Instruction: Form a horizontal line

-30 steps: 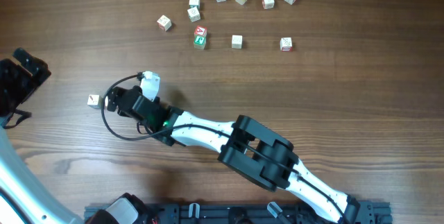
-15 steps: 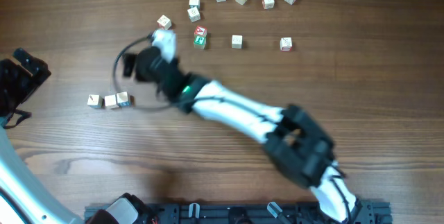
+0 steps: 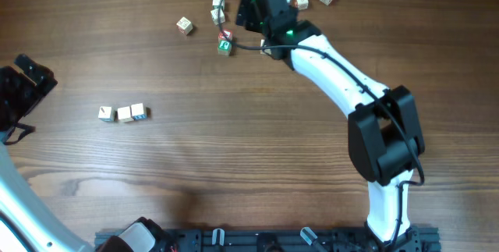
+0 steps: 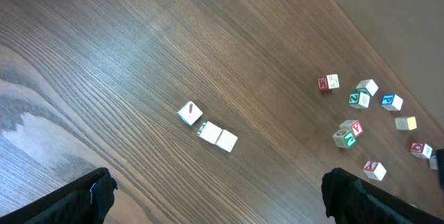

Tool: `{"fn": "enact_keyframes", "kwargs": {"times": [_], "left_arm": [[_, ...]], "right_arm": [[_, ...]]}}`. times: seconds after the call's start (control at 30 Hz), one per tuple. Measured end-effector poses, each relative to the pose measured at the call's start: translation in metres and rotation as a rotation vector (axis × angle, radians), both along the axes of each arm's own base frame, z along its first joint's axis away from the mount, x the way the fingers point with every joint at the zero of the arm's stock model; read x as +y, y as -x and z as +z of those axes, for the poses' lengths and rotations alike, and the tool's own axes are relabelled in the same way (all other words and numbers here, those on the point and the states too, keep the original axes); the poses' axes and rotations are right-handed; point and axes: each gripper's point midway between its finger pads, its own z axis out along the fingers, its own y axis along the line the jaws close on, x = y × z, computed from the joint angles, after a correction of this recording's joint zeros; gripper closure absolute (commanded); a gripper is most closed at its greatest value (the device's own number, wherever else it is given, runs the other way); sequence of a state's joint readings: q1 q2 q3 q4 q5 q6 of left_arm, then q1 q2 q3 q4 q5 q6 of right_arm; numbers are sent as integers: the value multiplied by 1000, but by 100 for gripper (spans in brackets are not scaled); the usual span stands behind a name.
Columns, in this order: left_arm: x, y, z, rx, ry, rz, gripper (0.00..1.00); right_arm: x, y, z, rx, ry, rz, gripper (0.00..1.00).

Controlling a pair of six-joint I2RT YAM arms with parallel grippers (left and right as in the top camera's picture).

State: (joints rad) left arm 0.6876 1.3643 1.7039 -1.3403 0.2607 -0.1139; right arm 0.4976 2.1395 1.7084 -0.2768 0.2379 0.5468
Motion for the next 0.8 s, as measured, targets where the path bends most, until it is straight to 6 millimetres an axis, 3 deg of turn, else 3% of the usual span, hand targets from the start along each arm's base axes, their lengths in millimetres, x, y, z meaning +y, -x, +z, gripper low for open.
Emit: {"fn": "enact_keyframes", "kwargs": {"times": [0.23,0.33,0.4,0.63,0.8], "left_arm": [[0,0,0,0,0,0,0],[0,0,0,0,0,0,0],[0,0,0,0,0,0,0],[0,0,0,0,0,0,0],[0,0,0,0,0,0,0]], "right_arm": [[-9,4,-76,127,108,25,10],[-10,8,-102,172,139,34,22],[-12,10,-117,196,155,38,35],[-15,16,-127,225,186,43,80],[-2,25,-117,249,149,88,87]]}}
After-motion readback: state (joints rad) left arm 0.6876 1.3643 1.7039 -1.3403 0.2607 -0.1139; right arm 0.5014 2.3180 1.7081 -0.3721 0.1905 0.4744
